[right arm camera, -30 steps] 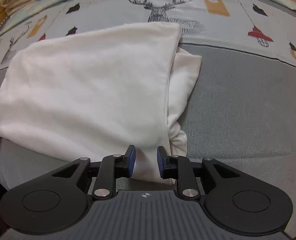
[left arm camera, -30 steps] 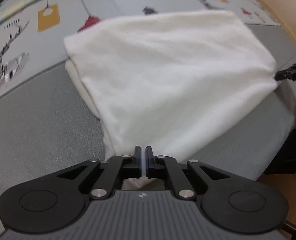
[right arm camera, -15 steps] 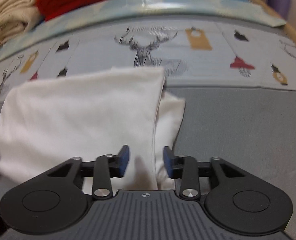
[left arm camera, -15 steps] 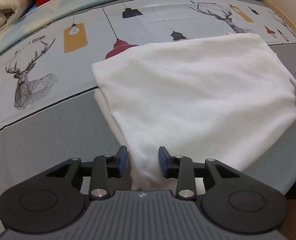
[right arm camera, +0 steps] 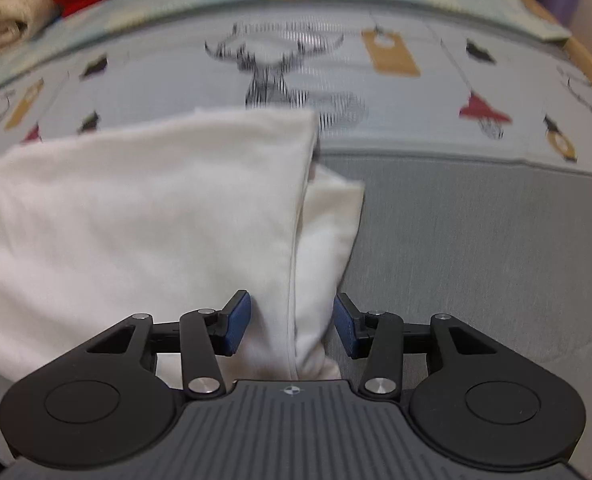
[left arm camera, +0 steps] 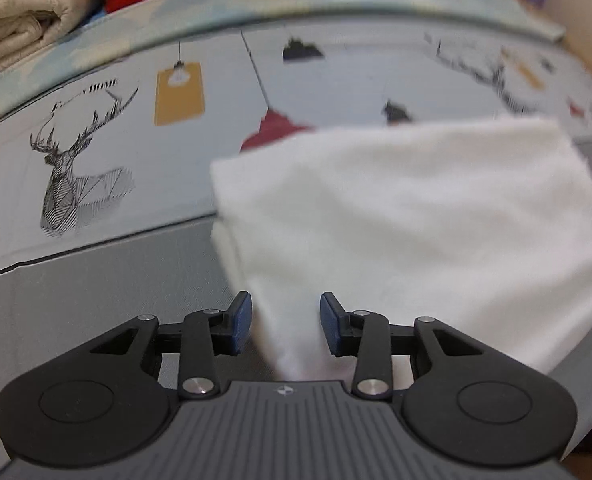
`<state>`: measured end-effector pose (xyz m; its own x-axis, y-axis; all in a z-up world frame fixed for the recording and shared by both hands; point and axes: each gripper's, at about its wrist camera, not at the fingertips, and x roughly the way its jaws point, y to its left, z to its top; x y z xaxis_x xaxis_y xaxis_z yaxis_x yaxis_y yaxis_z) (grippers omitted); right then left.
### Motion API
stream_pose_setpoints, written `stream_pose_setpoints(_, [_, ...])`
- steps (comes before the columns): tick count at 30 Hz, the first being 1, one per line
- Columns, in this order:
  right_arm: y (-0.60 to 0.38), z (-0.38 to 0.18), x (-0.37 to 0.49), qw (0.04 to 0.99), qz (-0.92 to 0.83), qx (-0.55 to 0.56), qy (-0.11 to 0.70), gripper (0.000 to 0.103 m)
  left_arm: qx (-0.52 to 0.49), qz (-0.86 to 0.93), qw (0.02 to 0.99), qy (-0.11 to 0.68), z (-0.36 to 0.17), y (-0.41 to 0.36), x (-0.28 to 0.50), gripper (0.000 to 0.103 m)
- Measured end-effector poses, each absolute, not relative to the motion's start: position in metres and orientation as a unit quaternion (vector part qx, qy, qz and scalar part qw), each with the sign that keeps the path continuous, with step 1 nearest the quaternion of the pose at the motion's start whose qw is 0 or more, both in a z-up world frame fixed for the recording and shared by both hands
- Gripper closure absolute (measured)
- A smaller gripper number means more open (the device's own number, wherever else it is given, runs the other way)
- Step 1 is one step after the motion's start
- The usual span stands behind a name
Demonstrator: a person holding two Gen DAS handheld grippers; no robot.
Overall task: Fold small clothes
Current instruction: 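Fold the shirt over again with both grippers, then open them, then lift both open grippers off the folded white shirt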
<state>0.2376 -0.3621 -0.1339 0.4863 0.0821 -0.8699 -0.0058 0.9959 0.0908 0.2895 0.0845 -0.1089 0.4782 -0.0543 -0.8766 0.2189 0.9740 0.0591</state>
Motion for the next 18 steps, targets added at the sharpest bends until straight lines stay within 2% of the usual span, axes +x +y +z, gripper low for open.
stream_pose_setpoints(3, [-0.363,-0.137,0.241,0.859,0.020,0.041,0.510,0.055,0.070,-0.086,0.849,0.517,-0.116,0.079,0.297,0.061])
stream_pose_setpoints(7, [-0.358,-0.147,0.245,0.845,0.010,0.017,0.534,0.052,0.109,-0.055,0.824,0.553,-0.136,0.071,0.304,0.060])
stream_pose_setpoints(12, [-0.359,-0.137,0.245,0.861,0.013,0.029,0.507,0.051,0.070,-0.058,0.851,0.518,-0.118,0.073,0.307,0.061])
stream_pose_setpoints(18, [-0.361,-0.145,0.248,0.848,-0.001,0.016,0.529,0.047,0.115,-0.048,0.826,0.550,-0.137,0.061,0.308,0.057])
